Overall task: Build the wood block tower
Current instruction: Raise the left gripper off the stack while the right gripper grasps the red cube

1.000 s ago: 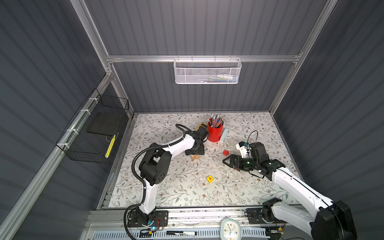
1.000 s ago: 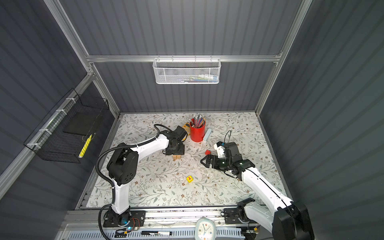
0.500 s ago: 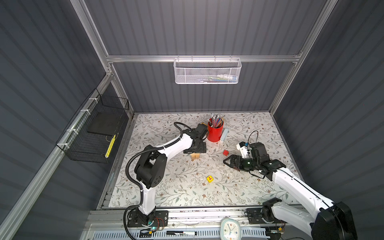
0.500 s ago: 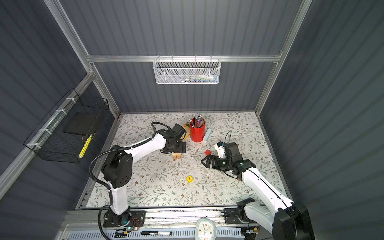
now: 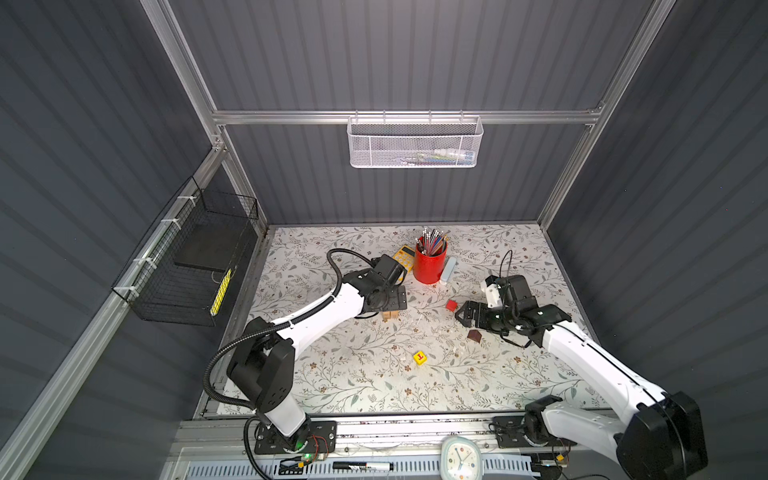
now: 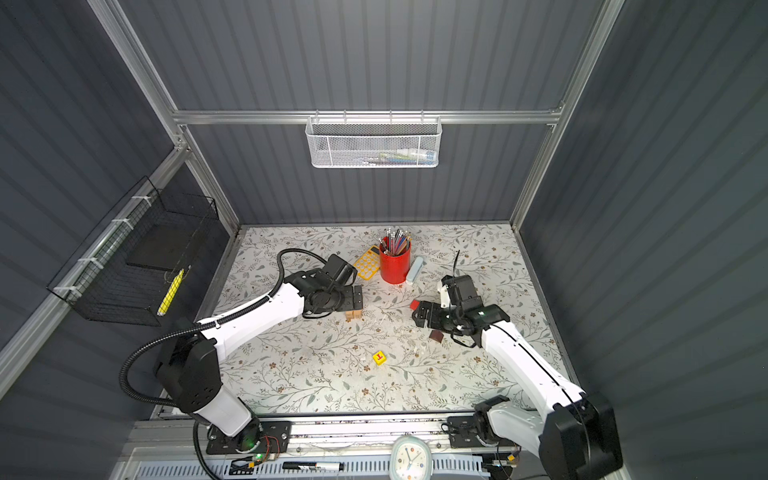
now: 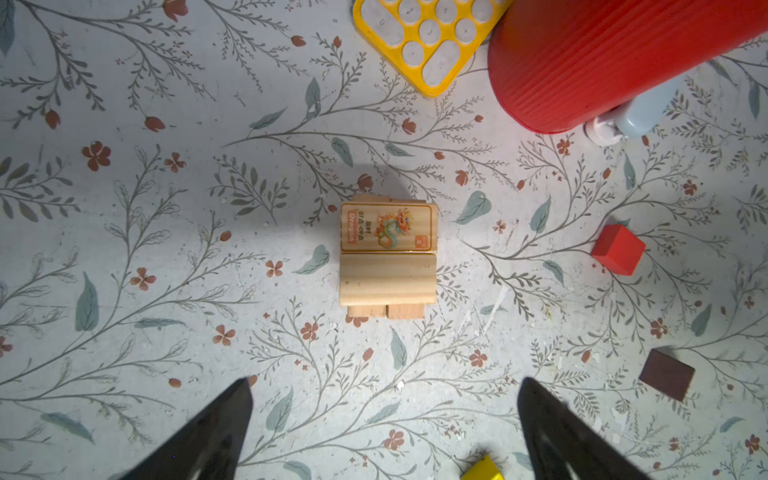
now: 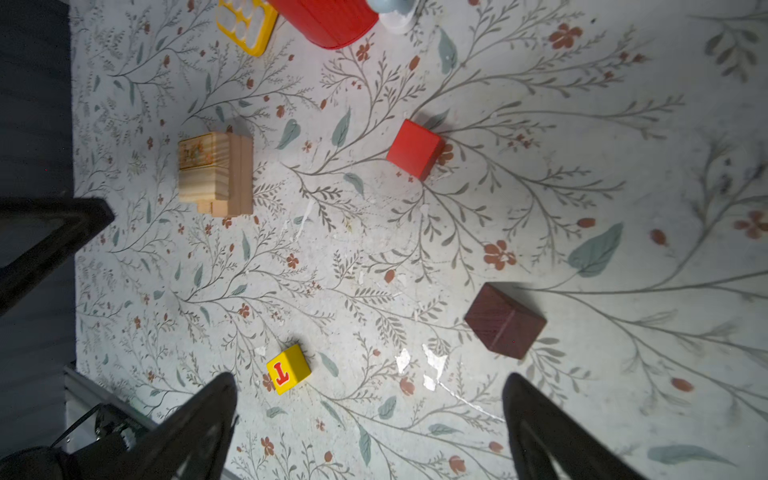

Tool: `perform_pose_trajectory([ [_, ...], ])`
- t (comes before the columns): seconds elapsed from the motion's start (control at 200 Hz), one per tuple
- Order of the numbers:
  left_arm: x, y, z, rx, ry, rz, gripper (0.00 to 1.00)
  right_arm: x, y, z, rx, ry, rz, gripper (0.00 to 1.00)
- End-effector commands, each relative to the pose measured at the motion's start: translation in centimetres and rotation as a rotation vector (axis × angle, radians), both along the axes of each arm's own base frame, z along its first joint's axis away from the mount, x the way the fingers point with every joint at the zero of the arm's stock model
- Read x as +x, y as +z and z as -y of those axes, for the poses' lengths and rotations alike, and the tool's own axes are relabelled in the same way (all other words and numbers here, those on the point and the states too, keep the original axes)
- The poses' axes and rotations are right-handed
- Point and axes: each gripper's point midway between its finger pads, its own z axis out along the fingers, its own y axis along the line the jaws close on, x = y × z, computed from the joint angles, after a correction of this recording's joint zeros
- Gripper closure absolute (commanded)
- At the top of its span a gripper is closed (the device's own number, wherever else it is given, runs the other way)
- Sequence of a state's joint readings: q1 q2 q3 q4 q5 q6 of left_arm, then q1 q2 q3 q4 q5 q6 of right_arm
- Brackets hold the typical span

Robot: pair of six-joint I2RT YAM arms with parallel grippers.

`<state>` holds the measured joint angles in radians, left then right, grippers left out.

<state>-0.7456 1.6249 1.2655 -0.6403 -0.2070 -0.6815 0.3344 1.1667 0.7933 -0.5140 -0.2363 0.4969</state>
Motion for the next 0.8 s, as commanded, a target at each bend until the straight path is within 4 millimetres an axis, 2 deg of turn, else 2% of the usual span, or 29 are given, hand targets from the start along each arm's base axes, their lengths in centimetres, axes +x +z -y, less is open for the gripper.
perform_pose_trajectory([
  [0.0,-0.4,0.9,0.5,-0.032,0.012,0.048,0.0,1.2,-0.2,0.9,-0.08,-0.047,-0.016,0.01],
  [0.16,-1.0,0.8,0.8,-0.044,0.018,0.063,0.0,2.2,-1.4,0.9,-0.136,-0.07,-0.042,0.01],
  [0.425,-1.6,0.1,0.3,-0.057,0.055,0.073,0.0,4.6,-3.0,-0.4,-0.218,-0.128,-0.05,0.08],
  [0.795,-2.0,0.6,-1.8,-0.014,0.103,0.11,0.0,7.9,-6.5,-2.0,-0.281,-0.239,-0.058,0.28],
])
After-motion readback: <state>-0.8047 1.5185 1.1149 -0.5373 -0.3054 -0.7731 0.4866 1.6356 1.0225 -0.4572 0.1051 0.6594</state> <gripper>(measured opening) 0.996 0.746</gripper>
